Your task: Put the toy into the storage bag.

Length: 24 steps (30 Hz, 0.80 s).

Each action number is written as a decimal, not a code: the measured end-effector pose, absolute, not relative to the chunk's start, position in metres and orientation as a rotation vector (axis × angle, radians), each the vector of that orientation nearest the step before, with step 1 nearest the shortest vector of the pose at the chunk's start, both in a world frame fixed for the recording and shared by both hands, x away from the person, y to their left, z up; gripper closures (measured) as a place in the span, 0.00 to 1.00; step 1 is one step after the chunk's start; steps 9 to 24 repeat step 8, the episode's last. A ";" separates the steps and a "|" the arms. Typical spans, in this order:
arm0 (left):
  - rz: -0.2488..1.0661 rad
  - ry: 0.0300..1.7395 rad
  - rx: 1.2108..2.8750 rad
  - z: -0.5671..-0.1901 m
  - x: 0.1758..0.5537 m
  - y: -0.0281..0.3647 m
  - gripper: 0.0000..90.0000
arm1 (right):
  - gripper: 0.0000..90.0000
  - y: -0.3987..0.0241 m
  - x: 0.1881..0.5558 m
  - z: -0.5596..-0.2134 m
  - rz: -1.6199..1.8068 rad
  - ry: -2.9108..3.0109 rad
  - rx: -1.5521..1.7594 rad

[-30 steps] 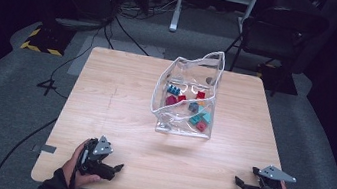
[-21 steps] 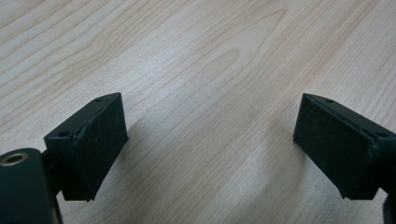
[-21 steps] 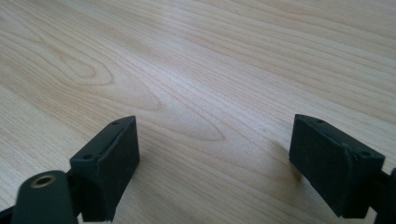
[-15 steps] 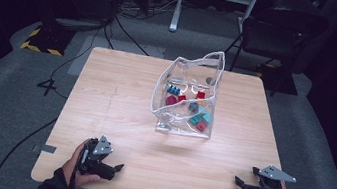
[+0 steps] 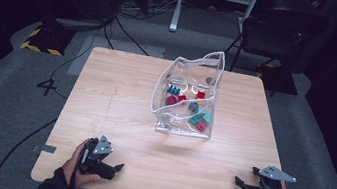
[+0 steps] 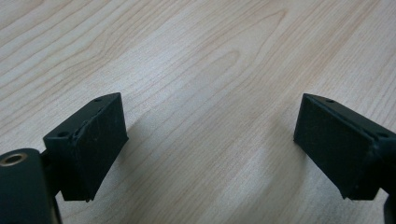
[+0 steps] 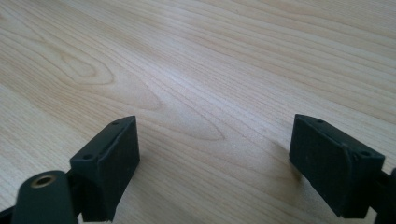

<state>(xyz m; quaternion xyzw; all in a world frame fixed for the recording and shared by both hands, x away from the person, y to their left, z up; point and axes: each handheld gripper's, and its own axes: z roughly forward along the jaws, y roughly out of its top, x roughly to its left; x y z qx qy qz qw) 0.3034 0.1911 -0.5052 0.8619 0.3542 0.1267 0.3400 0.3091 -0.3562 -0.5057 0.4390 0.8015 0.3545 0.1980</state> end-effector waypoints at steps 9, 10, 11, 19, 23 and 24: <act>0.332 0.922 2.244 -0.505 0.304 0.191 0.11 | 0.18 -0.357 0.309 -0.506 0.991 2.244 1.225; 0.332 0.922 2.244 -0.505 0.304 0.191 0.11 | 0.18 -0.357 0.309 -0.506 0.991 2.244 1.225; 0.332 0.922 2.244 -0.505 0.304 0.191 0.11 | 0.18 -0.357 0.309 -0.506 0.991 2.244 1.225; 0.332 0.922 2.244 -0.505 0.304 0.191 0.11 | 0.18 -0.357 0.309 -0.506 0.991 2.244 1.225; 0.332 0.922 2.244 -0.505 0.304 0.191 0.11 | 0.18 -0.357 0.309 -0.506 0.991 2.244 1.225; 0.332 0.922 2.244 -0.505 0.304 0.191 0.11 | 0.18 -0.357 0.309 -0.506 0.991 2.244 1.225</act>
